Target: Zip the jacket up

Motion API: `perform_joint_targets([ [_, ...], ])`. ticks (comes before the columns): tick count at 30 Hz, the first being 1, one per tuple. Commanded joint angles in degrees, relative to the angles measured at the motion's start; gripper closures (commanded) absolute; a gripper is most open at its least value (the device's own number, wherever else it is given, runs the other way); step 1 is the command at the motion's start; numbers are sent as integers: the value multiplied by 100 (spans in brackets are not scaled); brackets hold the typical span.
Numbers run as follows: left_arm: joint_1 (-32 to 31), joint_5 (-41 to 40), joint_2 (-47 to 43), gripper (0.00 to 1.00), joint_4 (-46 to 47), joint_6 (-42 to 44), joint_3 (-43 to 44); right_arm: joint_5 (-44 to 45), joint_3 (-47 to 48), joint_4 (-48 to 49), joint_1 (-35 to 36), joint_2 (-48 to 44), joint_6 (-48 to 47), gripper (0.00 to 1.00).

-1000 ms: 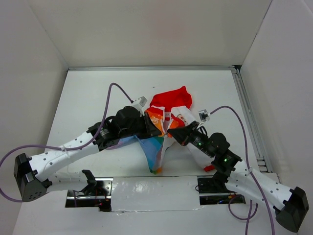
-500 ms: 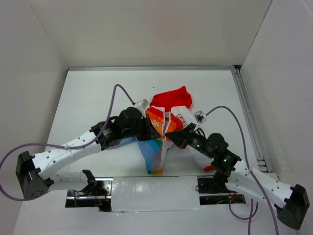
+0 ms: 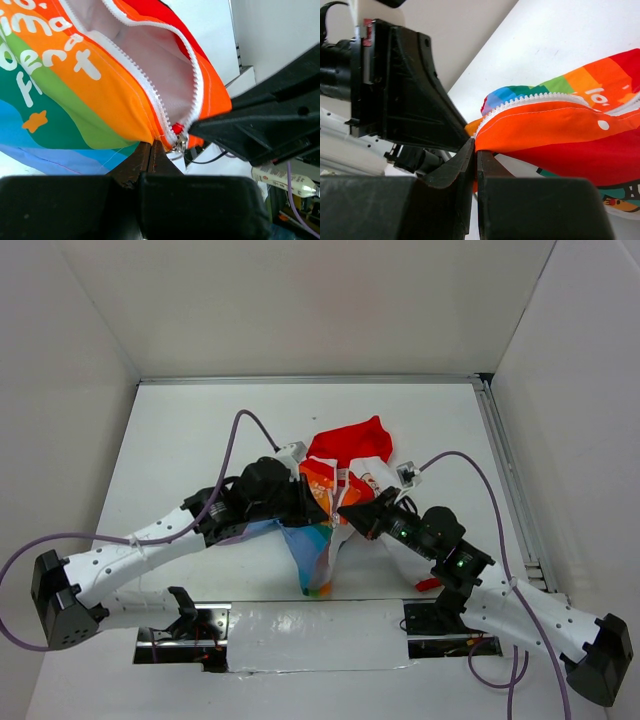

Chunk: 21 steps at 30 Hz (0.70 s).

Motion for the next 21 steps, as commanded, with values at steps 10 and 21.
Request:
perform_joint_targets([
  [10,-31,1126,-497,100,992,1002,-347,167,383,-287,59,42,-115,90],
  [21,-31,732,-119,100,394,1073,-75,-1038,472,-322,59,-107,-484,99],
])
